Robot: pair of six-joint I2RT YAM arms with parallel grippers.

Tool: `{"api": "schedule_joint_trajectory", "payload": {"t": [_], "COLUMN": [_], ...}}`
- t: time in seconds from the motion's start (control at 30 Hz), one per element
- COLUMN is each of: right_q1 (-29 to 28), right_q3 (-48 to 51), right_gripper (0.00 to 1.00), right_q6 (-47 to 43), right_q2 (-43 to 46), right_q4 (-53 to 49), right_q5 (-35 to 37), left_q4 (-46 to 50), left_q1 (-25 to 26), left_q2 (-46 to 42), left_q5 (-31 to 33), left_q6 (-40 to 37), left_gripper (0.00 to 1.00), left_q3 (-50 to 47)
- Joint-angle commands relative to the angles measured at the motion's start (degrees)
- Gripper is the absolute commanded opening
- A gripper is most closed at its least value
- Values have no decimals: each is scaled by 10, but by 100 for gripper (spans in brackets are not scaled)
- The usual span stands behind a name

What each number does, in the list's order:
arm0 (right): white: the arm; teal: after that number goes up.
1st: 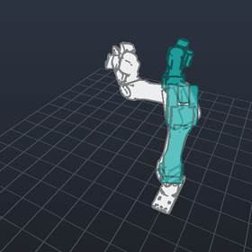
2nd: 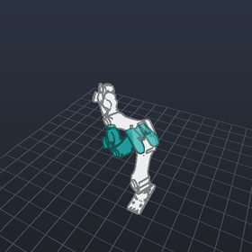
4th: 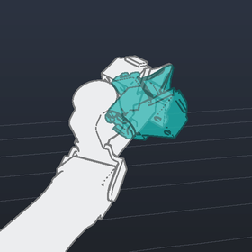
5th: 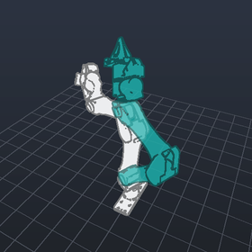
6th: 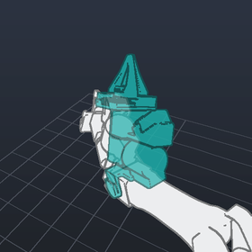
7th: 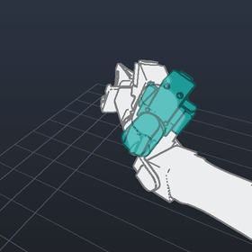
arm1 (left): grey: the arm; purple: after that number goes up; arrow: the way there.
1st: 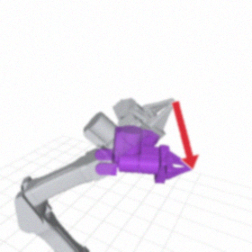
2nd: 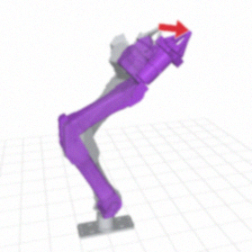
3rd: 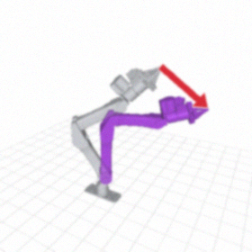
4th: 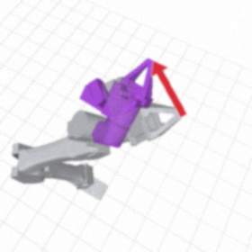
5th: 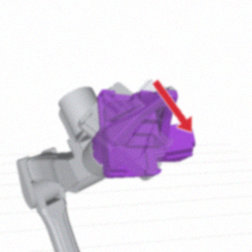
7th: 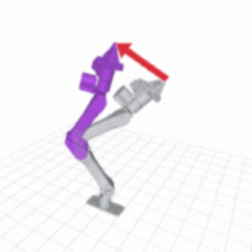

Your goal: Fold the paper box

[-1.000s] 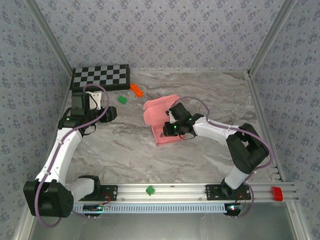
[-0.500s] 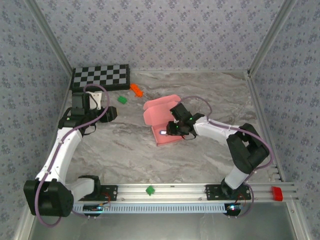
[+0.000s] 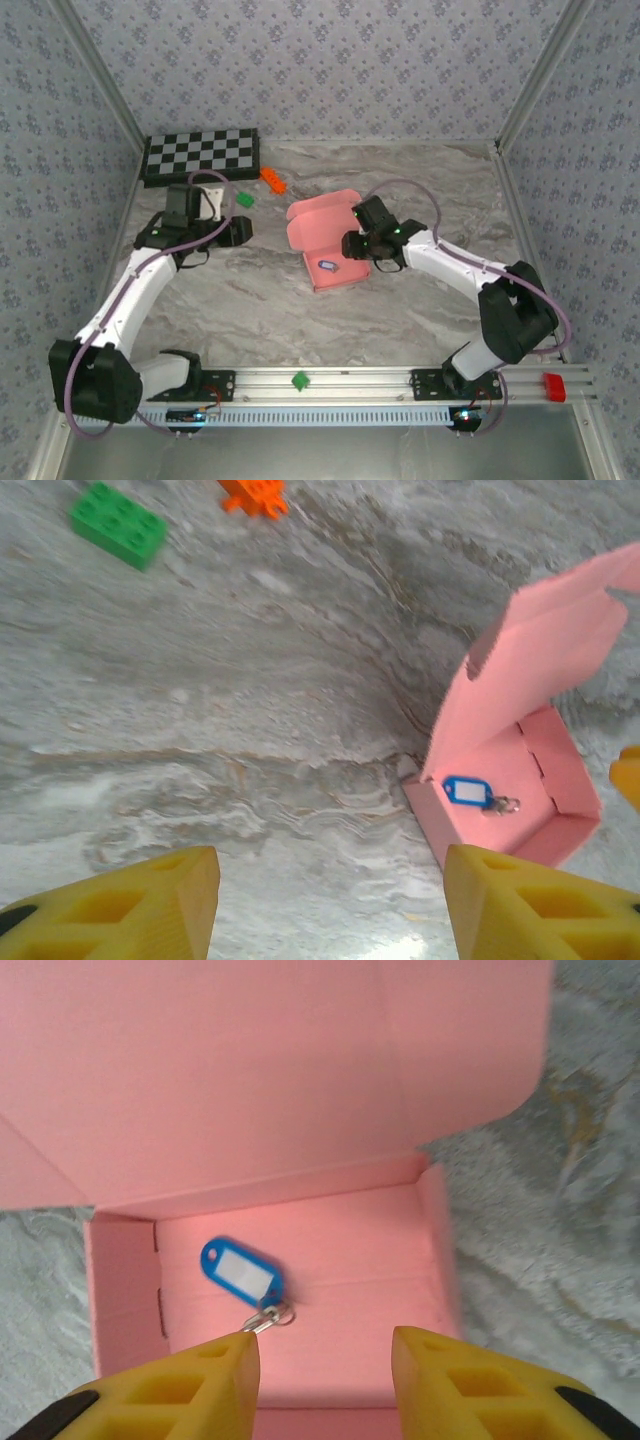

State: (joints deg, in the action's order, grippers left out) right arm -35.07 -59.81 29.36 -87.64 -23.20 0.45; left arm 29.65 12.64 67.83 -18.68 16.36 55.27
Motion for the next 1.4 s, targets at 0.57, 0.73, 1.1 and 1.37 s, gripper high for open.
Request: {"api": "schedule_joint_trajectory", "payload": {"t": [0.57, 0.73, 1.1, 1.37], "right_q1": [162, 165, 177, 188], "right_q3": [-173, -212, -262, -272], "right_gripper": [50, 50, 52, 52], "right_q6": [-261, -290, -315, -322], "right_q2": [-72, -116, -187, -209], "right_q4": [-83, -87, -101, -101], "right_q5": [-147, -174, -208, -255], "left_q4": [-70, -68, -104, -123], "left_q1": [116, 125, 128, 127], "left_q2": [186, 222, 257, 277], "left_q5": [-7, -10, -33, -41], "left_q6": [58, 60, 69, 82], "left_gripper": [60, 59, 57, 54], "left_q3": [91, 120, 128, 138]}}
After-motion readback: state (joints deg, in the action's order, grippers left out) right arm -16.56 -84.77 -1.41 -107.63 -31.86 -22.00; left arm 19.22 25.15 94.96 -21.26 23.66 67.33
